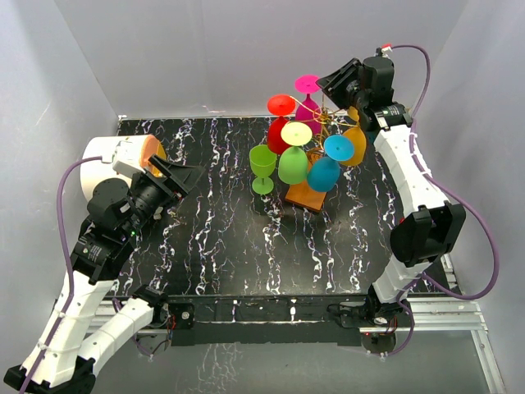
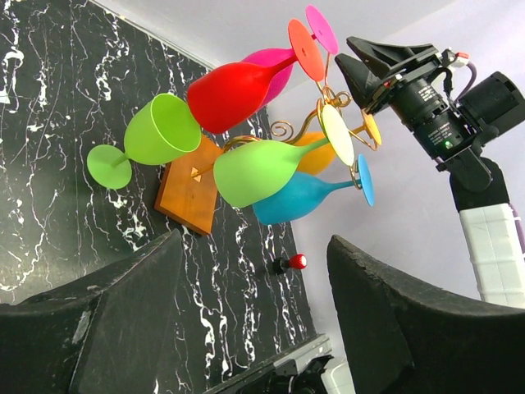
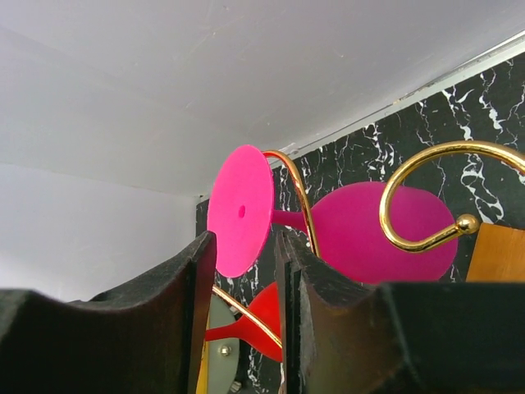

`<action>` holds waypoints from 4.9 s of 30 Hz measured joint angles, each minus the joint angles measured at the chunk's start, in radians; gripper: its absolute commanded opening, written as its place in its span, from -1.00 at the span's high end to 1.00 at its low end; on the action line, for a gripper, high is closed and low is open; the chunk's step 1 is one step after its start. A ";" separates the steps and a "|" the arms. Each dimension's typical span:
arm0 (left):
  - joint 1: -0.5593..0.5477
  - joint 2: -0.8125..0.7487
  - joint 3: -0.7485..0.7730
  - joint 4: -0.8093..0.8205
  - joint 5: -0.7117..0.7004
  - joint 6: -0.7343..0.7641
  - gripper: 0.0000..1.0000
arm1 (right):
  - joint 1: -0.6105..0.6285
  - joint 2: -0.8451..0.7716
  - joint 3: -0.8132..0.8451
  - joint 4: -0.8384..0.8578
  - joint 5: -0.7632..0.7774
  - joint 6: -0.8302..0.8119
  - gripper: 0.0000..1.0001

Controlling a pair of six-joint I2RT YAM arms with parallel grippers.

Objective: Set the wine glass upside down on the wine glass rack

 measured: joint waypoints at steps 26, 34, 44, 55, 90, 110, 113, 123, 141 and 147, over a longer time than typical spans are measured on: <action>0.000 0.482 0.066 0.006 0.224 0.179 -0.40 | -0.004 -0.853 -0.644 0.278 -0.229 -0.311 -0.36; -0.003 0.799 0.280 0.021 0.203 0.222 -0.19 | -0.005 -1.189 -0.834 0.231 -0.266 -0.415 -0.50; -0.005 1.107 0.511 -0.051 0.139 0.336 -0.02 | -0.005 -1.230 -0.890 0.138 -0.244 -0.418 -0.52; -0.006 1.136 0.562 -0.054 0.168 0.347 0.06 | -0.005 -1.225 -0.914 0.117 -0.243 -0.416 -0.52; -0.047 0.914 0.375 -0.147 0.031 0.440 1.00 | -0.005 -1.263 -1.029 0.082 -0.148 -0.212 -0.46; -0.314 0.492 -0.159 0.116 0.003 0.239 1.00 | -0.005 -1.212 -1.345 0.114 -0.323 0.203 -0.14; -0.364 0.492 -0.182 0.185 -0.037 0.225 1.00 | -0.005 -1.180 -1.401 0.106 -0.349 0.283 -0.02; -0.568 0.492 -0.197 0.344 -0.237 0.308 1.00 | -0.003 -1.114 -1.435 0.054 -0.398 0.498 0.04; -0.734 0.519 -0.198 0.539 -0.386 0.503 1.00 | 0.010 -1.076 -1.435 0.052 -0.397 0.616 0.15; -0.771 0.534 -0.198 0.581 -0.411 0.557 1.00 | 0.014 -1.090 -1.437 0.053 -0.388 0.629 0.30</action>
